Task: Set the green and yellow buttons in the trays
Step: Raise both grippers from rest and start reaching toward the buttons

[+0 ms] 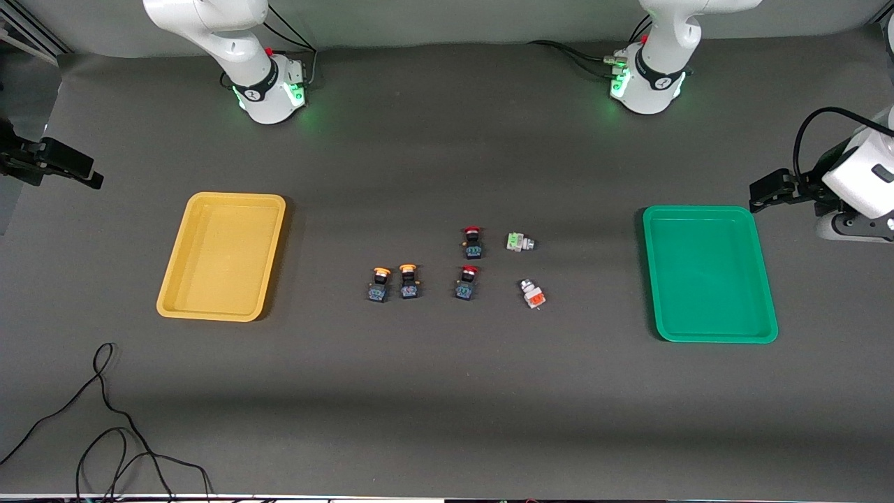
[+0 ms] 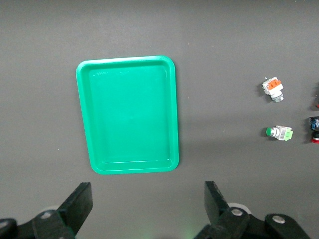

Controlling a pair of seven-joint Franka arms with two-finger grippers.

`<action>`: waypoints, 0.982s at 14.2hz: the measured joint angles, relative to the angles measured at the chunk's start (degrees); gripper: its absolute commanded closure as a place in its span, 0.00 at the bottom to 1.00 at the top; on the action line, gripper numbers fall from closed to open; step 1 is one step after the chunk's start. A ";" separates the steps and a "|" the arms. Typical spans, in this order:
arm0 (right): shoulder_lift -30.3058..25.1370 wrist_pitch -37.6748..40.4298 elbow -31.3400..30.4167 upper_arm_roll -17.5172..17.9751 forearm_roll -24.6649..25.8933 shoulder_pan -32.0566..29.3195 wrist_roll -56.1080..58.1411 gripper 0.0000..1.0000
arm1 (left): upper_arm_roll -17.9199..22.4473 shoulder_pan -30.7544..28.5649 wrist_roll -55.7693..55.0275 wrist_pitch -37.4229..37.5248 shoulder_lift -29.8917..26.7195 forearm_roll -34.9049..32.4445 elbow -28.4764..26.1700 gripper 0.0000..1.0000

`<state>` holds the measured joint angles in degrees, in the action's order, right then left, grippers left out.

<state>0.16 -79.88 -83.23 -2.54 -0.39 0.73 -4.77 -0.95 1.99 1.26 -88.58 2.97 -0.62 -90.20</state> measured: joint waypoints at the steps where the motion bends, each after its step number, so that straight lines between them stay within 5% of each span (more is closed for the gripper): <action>1: 0.00 0.00 0.00 0.00 0.00 0.00 0.01 0.00 | 0.00 0.00 0.00 0.00 0.00 0.00 0.00 0.00; 10: 0.30 0.02 -0.04 0.01 0.00 0.06 0.01 0.00 | -0.25 0.40 -2.80 0.46 0.20 2.26 -0.70 0.00; 14: 0.92 0.07 -0.57 0.17 0.00 0.12 0.11 0.00 | -4.26 0.72 -10.69 0.21 0.21 3.00 -3.67 0.00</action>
<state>1.08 -79.81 -83.80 -2.37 -0.39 0.86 -4.65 -5.21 2.70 -9.43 -88.37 3.19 2.38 -93.88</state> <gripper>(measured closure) 0.000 0.000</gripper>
